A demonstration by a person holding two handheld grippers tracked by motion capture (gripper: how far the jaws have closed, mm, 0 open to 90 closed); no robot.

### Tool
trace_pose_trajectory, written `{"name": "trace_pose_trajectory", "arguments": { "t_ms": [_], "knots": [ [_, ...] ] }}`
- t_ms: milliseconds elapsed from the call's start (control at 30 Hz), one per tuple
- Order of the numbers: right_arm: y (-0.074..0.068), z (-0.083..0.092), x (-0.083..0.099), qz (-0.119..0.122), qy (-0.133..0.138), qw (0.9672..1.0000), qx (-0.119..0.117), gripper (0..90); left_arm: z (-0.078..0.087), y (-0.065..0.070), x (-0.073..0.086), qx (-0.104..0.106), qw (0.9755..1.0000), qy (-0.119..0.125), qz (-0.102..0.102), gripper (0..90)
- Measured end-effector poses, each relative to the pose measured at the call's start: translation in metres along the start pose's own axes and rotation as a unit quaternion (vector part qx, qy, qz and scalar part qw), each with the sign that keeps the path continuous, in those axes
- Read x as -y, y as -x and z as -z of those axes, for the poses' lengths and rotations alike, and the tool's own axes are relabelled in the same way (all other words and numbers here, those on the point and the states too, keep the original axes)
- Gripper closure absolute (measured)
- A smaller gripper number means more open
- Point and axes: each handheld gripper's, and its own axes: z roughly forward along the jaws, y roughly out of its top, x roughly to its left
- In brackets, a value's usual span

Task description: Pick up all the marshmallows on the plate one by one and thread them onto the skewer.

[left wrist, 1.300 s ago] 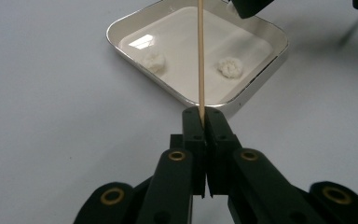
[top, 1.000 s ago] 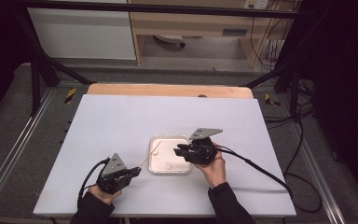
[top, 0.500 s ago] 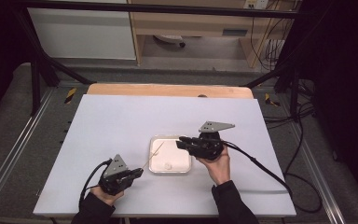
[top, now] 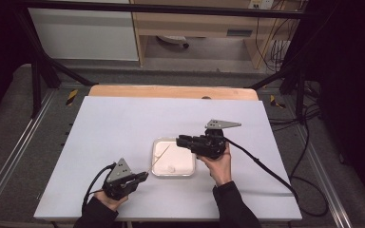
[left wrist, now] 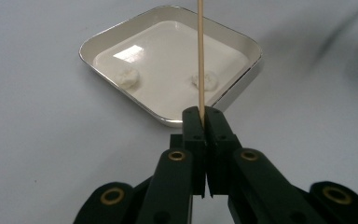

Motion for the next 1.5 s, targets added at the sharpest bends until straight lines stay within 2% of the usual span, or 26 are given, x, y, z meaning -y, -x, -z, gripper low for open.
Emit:
{"name": "trace_pose_trajectory", "arguments": {
  "t_ms": [333,967,1500],
  "knots": [
    [0.004,-0.009,0.003,-0.020,0.003,0.9996,-0.018,74.3,-0.001,0.002,-0.001,0.003,1.0000,0.000,-0.003,88.1],
    [0.007,-0.018,0.008,-0.037,0.000,0.9985,-0.039,74.9,-0.001,0.004,-0.001,0.003,1.0000,0.003,-0.007,88.1],
    [0.006,-0.018,0.008,-0.045,0.006,0.9978,-0.048,76.7,0.001,0.005,0.000,0.005,0.9997,0.023,-0.008,88.1]
  ]
}}
